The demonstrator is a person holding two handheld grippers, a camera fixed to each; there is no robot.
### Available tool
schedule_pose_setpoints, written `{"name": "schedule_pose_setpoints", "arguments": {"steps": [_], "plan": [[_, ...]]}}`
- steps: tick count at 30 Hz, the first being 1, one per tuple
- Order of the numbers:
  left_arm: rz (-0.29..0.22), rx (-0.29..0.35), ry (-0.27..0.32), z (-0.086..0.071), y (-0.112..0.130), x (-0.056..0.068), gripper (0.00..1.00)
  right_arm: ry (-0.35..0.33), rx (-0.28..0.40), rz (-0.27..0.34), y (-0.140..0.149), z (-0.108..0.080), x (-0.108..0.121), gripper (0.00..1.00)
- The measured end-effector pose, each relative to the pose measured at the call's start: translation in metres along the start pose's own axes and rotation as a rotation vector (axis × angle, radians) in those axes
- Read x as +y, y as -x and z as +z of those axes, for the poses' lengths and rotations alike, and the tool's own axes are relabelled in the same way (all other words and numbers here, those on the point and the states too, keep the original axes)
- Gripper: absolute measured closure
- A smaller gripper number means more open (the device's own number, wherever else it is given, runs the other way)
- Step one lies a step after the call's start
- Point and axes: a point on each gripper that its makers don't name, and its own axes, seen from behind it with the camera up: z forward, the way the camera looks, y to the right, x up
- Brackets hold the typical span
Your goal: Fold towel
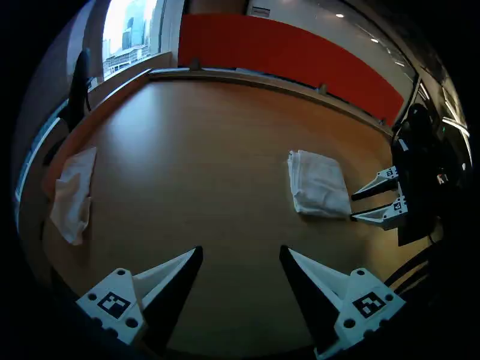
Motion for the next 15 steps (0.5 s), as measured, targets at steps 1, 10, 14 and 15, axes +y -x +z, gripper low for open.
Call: {"name": "schedule_pose_setpoints", "arguments": {"steps": [1, 10, 14, 15], "plan": [[0.0, 0.0, 0.0, 0.0, 0.0, 0.0, 0.05, 0.003, -0.001, 0.002, 0.001, 0.0, 0.0, 0.3], [-0.001, 0.0, 0.001, 0.0, 0.0, 0.001, 0.05, 0.035, -0.012, 0.036, 0.01, 0.006, 0.003, 0.34], [0.0, 0.0, 0.002, 0.0, 0.0, 0.001, 0.05, 0.043, -0.021, 0.048, 0.014, 0.008, 0.002, 0.42], [0.0, 0.0, 0.002, 0.0, 0.001, 0.001, 0.05, 0.044, -0.022, 0.05, 0.014, 0.009, 0.002, 0.45]]}}
